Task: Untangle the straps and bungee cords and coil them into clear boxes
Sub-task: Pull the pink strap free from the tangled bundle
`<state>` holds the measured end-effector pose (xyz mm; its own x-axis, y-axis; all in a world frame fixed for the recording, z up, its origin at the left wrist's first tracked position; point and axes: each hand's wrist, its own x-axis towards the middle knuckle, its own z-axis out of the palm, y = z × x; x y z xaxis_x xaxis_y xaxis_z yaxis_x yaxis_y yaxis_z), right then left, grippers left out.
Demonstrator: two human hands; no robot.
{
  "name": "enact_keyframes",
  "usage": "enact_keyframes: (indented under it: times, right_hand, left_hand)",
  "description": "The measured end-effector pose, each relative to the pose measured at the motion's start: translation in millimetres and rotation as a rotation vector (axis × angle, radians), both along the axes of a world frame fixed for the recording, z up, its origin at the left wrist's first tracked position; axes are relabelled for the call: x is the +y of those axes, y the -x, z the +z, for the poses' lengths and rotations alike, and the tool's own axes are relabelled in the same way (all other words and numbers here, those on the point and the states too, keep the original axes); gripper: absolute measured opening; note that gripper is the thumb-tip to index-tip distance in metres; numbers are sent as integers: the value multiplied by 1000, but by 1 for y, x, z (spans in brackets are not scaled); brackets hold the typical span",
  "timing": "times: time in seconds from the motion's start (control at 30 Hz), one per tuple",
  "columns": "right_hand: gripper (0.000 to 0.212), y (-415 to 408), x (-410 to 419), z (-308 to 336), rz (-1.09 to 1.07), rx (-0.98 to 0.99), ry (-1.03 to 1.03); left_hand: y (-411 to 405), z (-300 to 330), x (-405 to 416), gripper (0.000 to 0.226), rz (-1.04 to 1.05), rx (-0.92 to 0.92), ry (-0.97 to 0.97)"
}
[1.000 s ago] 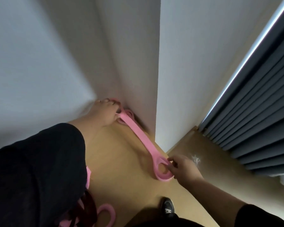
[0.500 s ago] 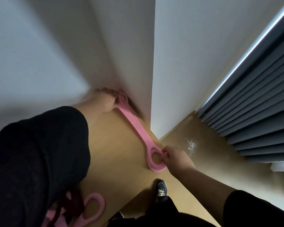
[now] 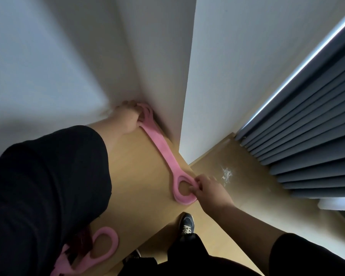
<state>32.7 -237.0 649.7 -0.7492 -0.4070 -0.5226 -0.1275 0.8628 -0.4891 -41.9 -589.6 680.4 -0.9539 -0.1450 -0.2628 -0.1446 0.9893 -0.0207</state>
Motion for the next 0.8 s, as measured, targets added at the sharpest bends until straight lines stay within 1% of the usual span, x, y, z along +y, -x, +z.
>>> enact_keyframes:
  times: [0.17,0.3,0.43,0.5,0.57,0.63,0.7,0.8]
  right_hand:
    - [39,1,-2,9,13,51,-8]
    - [47,4,-16,25,105,215,-38]
    - [46,-1,-45,45,195,293,-19]
    - [45,-2,-59,51,218,288,14]
    - [44,-14,-85,61,290,305,52]
    - [44,-16,-97,64,312,310,73]
    - [42,-31,-121,69,413,329,89]
    - [40,-53,-147,72,545,313,124]
  left_hand:
    - [-22,9,-2,45,-13,-19,-65]
    - [-57,21,-4,49,4,-30,-123]
    - [-104,39,-10,51,36,-48,-88]
    - [-125,44,-11,50,42,-44,-90]
    - [-164,56,-20,48,70,-35,-79]
    - [-178,59,-19,47,71,-40,-89]
    - [-216,65,-26,46,121,-50,-81]
    - [-259,70,-32,41,190,-20,-126]
